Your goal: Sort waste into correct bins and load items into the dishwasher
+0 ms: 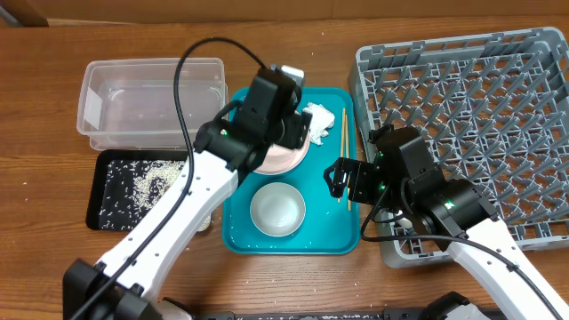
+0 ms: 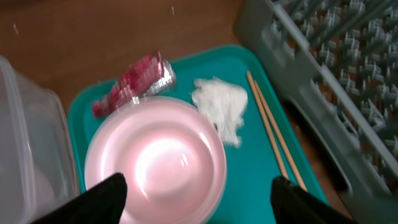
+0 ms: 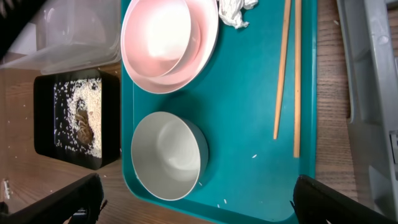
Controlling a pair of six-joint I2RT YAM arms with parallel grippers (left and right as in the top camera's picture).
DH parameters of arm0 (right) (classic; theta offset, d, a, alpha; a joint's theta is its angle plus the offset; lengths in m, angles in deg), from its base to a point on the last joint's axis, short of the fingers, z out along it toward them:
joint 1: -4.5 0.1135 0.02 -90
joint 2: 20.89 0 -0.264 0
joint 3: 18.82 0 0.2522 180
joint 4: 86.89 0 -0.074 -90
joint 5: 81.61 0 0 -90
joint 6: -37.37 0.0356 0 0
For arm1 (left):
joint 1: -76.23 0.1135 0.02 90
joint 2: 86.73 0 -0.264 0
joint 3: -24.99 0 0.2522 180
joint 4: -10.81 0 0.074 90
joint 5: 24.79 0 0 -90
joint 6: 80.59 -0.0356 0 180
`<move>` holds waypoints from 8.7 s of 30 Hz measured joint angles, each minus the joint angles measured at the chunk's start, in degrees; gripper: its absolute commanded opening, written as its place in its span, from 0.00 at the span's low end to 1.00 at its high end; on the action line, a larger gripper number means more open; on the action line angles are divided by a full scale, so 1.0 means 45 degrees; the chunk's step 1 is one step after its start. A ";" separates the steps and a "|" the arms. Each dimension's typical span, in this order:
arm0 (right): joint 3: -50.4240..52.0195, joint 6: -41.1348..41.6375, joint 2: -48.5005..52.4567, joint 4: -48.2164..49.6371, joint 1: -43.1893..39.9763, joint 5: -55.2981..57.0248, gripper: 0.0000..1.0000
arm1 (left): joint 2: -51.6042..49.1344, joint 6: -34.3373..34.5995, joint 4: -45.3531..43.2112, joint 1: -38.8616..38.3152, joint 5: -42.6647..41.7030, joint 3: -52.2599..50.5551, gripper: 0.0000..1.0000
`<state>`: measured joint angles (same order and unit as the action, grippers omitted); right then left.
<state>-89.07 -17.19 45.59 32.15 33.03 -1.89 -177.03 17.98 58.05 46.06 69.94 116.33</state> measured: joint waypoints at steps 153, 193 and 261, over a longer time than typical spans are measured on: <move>0.0000 -0.0019 0.0000 -0.1282 -0.0005 0.0151 1.00 | -0.4677 0.0393 1.2488 0.4716 -0.0729 1.0088 0.75; -0.0053 -0.0219 0.0000 -0.0568 -0.0486 0.1506 1.00 | 0.3400 0.3342 0.9928 0.1035 -0.1812 -0.0345 1.00; -0.1379 -0.1219 0.0801 -0.2948 -0.1321 0.0291 1.00 | 0.5916 0.3910 0.7698 -0.1263 0.0568 -0.1010 1.00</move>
<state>-95.28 -22.67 49.20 18.89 27.09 -0.58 -150.41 35.58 92.69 40.38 72.50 111.78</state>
